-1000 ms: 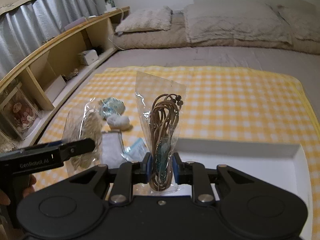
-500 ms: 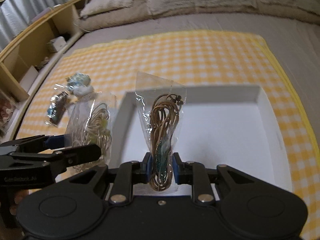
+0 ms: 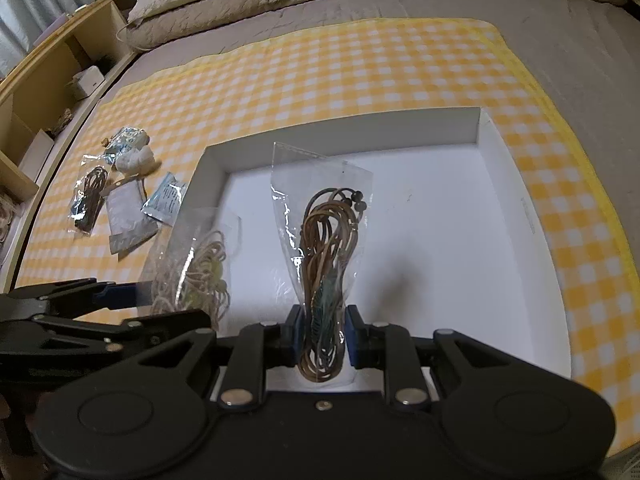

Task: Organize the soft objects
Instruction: 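Carry both bags into the white box and open both tools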

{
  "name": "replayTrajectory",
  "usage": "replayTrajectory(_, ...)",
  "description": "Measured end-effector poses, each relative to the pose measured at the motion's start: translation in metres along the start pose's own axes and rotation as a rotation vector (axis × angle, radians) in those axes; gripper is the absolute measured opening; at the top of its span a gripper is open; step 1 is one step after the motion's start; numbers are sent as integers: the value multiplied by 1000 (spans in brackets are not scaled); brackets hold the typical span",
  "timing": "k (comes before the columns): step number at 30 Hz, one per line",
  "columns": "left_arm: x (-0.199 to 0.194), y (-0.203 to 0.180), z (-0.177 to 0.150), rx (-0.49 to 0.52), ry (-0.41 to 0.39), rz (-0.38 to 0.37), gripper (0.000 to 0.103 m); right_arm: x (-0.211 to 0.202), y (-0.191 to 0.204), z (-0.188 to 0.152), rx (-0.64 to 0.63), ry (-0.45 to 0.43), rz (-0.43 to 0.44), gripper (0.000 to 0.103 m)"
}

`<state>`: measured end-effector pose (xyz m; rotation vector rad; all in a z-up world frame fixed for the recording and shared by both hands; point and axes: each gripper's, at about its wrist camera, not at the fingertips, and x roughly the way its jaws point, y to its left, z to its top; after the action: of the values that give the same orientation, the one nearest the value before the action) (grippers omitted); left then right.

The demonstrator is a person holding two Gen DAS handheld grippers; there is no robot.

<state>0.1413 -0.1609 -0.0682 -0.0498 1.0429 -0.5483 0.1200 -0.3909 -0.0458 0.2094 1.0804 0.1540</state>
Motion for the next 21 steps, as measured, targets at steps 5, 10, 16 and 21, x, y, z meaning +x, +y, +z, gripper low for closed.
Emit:
replayTrajectory(5, 6, 4, -2, -27, 19, 32, 73, 5, 4, -1, -16, 19, 0, 22)
replayTrajectory(10, 3, 8, -4, -39, 30, 11, 82, 9, 6, 0, -31, 38, 3, 22)
replayTrajectory(16, -14, 5, -8, -16, -4, 28, 90, 16, 9, 1, -45, 63, -4, 22)
replayTrajectory(21, -26, 10, -9, -4, -24, 45, 90, 21, 14, 2, -50, 76, 0, 22)
